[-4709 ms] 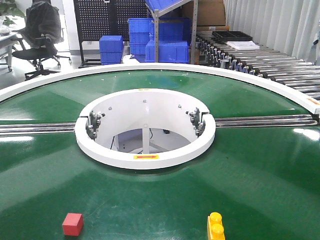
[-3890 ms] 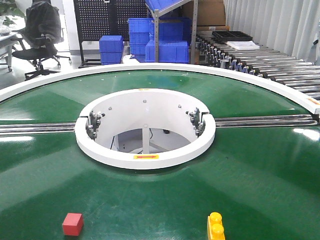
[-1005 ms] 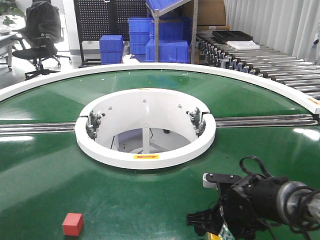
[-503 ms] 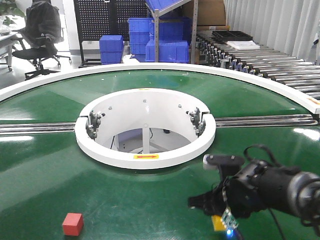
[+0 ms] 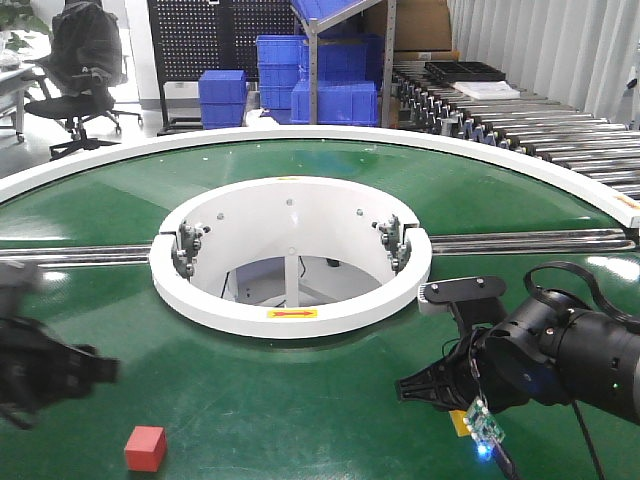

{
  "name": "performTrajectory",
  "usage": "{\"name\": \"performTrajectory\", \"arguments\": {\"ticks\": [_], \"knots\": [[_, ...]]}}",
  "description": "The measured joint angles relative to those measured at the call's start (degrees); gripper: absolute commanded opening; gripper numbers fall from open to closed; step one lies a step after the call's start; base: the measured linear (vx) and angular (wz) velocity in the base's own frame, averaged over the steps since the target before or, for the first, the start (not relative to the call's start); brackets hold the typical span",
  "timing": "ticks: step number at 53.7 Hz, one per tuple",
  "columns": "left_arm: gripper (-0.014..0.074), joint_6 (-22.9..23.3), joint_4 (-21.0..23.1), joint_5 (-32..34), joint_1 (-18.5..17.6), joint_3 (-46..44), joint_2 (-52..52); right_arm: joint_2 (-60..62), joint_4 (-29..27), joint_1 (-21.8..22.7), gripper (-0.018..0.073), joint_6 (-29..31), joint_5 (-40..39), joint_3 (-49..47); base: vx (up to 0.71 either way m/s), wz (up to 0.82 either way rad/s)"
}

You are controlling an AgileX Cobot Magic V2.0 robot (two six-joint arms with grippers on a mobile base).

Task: Pick red and yellow blocks into blue bin
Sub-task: 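Lower the left gripper onto the red cube and close it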

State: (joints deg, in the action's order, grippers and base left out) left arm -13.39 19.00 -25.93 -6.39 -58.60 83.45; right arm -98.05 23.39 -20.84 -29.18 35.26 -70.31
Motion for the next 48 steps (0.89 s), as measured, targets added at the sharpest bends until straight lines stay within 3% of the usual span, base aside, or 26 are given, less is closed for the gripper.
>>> {"name": "performTrajectory", "arguments": {"ticks": [11, 38, 43, 48], "knots": [[0.0522, -1.50, 0.15, -0.07, -2.96, -3.92, 11.03, 0.28, 0.00, 0.00, -0.0010, 0.81, 2.36, 0.00, 0.00, 0.00], [0.0521, -1.50, 0.15, 1.06, -3.15, -6.45, 24.07, 0.27, 0.00, 0.00, -0.0010, 1.59, 3.34, 0.00, 0.00, 0.00], [0.0491, -1.50, 0.21, 1.65, -3.15, -7.05, 25.54, 0.27, 0.00, 0.00, -0.0010, 1.59, 3.55, 0.00, 0.00, 0.00], [0.0402, -1.50, 0.28, 1.94, -3.15, -7.78, 26.31, 0.27, 0.00, 0.00, -0.0010, 1.59, 3.93, 0.00, 0.00, 0.00]]}}
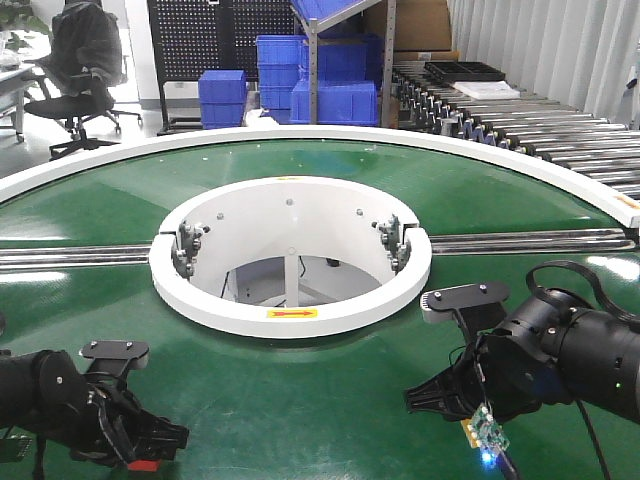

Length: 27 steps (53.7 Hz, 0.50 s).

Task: Pick red and yellow blocks into blue bin
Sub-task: 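Lower the left gripper onto the red cube and close it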

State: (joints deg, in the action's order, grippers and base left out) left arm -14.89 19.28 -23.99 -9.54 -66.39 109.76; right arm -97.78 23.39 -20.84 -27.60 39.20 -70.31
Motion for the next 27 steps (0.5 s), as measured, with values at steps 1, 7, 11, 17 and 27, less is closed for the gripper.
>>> {"name": "performTrajectory", "arguments": {"ticks": [1, 7, 11, 17, 27], "knots": [[0.0379, 0.00, 0.06, 0.00, 0.00, -0.14, 0.18, 0.00, 0.00, 0.00, -0.0010, 0.00, 0.06, 0.00, 0.00, 0.00], [0.0178, 0.00, 0.06, -0.02, 0.00, -0.74, 0.42, 0.00, 0.00, 0.00, -0.0010, 0.00, 0.40, 0.00, 0.00, 0.00], [0.0021, -0.05, 0.06, -0.62, 0.00, -1.13, 0.48, 0.00, 0.00, 0.00, -0.0010, 0.00, 0.52, 0.00, 0.00, 0.00], [-0.0009, -0.05, 0.06, -3.54, 0.00, -1.91, -0.11, 0.00, 0.00, 0.00, -0.0010, 0.06, 1.00, 0.00, 0.00, 0.00], [-0.0004, -0.11, 0.01, -6.09, 0.00, -2.28, -9.74, 3.25, 0.00, 0.00, -0.0010, 1.42, 3.27, 0.05, 0.00, 0.00]]}}
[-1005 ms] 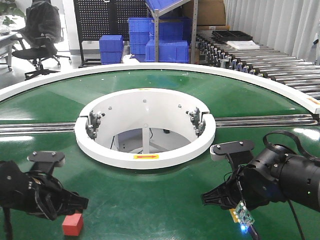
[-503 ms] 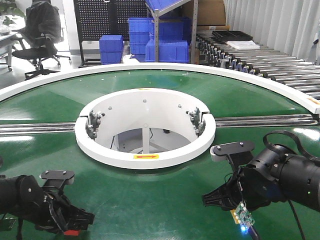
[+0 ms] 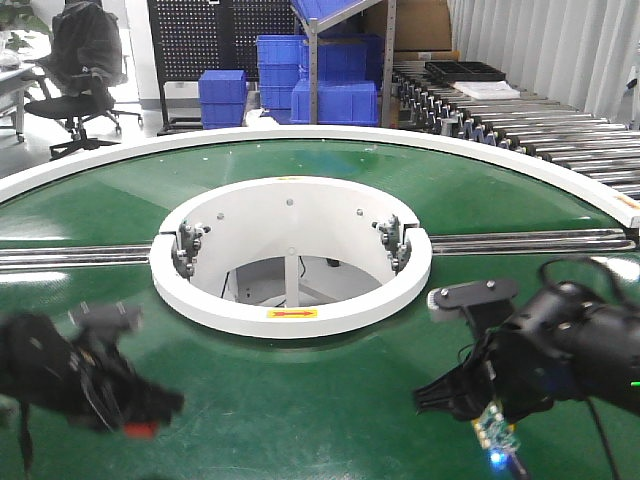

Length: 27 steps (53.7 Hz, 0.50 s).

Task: Pick red and yellow blocks into blue bin
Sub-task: 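Lower the left gripper onto the red cube and close it, then lift both held blocks off the green table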

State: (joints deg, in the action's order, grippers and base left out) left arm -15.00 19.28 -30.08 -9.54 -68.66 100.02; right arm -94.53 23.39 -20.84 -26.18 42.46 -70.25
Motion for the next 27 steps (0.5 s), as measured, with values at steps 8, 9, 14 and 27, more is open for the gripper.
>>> {"name": "performTrajectory", "arguments": {"ticks": [8, 9, 14, 27], "knots": [[-0.0001, 0.00, -1.06, -0.02, 0.00, -0.13, -11.61, 7.18, 0.00, 0.00, -0.0010, 1.07, 0.98, 1.14, 0.00, 0.00], [-0.0001, 0.00, -1.46, 0.22, 0.00, 0.00, -13.49, 8.27, 0.06, 0.00, -0.0010, 1.07, 0.71, 1.59, 0.00, 0.00], [-0.0001, -0.10, -2.36, 3.96, 0.00, 2.89, -21.06, 15.81, 1.49, 0.00, -0.0010, 1.17, -2.82, 6.57, 0.00, 0.00], [-0.0001, -0.10, -1.39, 12.48, 0.00, 22.87, -42.77, 43.02, 4.24, 0.00, -0.0010, -2.89, -12.07, 26.61, 0.00, 0.00]]}}
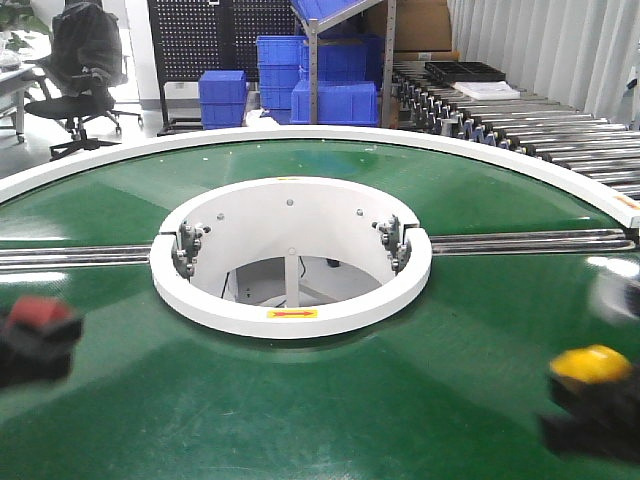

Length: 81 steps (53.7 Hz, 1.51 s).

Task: Pick red and yellow blocks into blue bin
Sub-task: 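Lift both held blocks off the green table, then drive the base away from the table toward the shelves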

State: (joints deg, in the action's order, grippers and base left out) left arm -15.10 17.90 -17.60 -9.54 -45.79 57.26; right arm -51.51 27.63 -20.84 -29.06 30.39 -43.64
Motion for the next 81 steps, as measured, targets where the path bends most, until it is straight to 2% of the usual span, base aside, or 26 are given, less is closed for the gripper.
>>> {"name": "performTrajectory", "arguments": {"ticks": [9, 19, 29, 60, 81], "knots": [[-0.0001, 0.00, 1.38, 5.07, 0.00, 11.63, -15.75, 16.89, 3.56, 0.00, -0.0010, -3.57, -3.74, 10.69, 0.00, 0.00], [-0.0001, 0.00, 1.49, 6.29, 0.00, 16.88, -26.19, 26.72, 7.63, 0.06, -0.0010, -8.00, -1.74, 15.34, 0.00, 0.00], [-0.0001, 0.00, 1.49, 4.52, 0.00, 17.31, -26.89, 28.49, 9.27, 0.06, -0.0010, -8.64, -1.40, 15.48, 0.00, 0.00], [-0.0001, 0.00, 1.49, 4.12, 0.00, 17.31, -26.95, 28.49, 9.50, 0.06, -0.0010, -8.64, -1.36, 15.54, 0.00, 0.02], [-0.0001, 0.00, 1.49, 4.12, 0.00, 17.31, -26.95, 28.49, 9.50, 0.06, -0.0010, -8.64, -1.36, 15.54, -0.14, 0.44]]}}
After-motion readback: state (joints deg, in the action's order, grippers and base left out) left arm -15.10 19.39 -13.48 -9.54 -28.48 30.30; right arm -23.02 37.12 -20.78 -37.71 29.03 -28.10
